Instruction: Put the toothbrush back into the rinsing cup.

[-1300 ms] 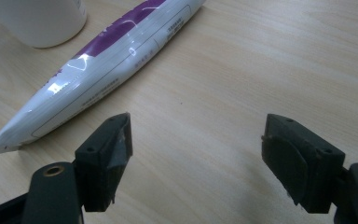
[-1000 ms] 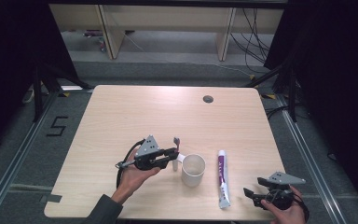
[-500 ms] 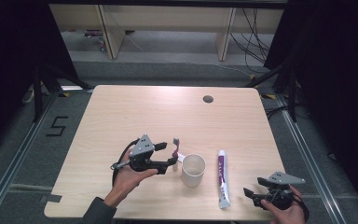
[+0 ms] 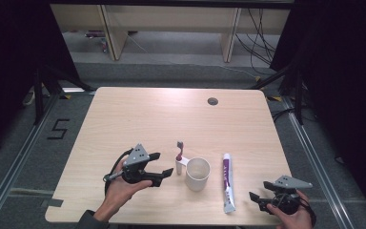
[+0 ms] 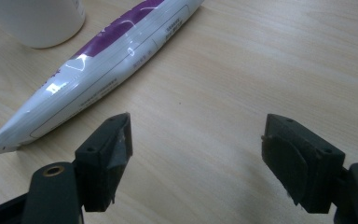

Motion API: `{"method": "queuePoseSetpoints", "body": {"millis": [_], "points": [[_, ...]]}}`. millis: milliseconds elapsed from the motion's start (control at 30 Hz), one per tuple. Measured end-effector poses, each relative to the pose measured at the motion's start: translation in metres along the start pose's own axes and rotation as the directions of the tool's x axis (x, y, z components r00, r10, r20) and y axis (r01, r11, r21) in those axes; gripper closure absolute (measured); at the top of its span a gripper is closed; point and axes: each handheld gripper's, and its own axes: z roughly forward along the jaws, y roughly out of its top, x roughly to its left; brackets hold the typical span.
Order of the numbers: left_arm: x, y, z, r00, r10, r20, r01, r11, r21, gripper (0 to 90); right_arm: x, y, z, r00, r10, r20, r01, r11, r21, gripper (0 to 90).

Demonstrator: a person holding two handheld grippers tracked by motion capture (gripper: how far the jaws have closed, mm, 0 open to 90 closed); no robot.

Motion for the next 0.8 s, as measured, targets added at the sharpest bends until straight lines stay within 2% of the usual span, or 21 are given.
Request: {"method": "queuePoseSetpoints", "body": {"millis": [233,300,467,700,800], "points": [[-0.002,-0.009,-0.009,1.0,0.004,-0.002,-0.004,1.0,0.005,23.6,0.0,0.0,0.0,1.0,0.003,0.0,-0.003,1.0,0.002,25.5],[-0.003,-0.01,-0.01,1.0,0.004,0.004,-0.004,1.0,-0.006,23.5,0.0,0.0,0.0,1.0,0.001,-0.001,-0.001,1.0,-0.001,25.5],[-0.006,-0.015,-0.015,0.9994,0.025,-0.024,-0.025,0.9996,0.011,22.8,0.0,0.0,0.0,1.0,0.0,0.001,0.0,1.0,0.001,25.5],[-0.009,-0.028,-0.022,0.9991,0.031,-0.028,-0.031,0.9994,0.013,22.7,-0.001,0.0,0.0,1.0,-0.002,-0.002,0.002,1.0,-0.002,25.5],[-0.009,-0.033,-0.025,0.9987,0.04,-0.03,-0.039,0.9988,0.03,22.6,-0.001,0.0,0.0,1.0,0.0,0.001,0.0,1.0,-0.001,25.6]]}}
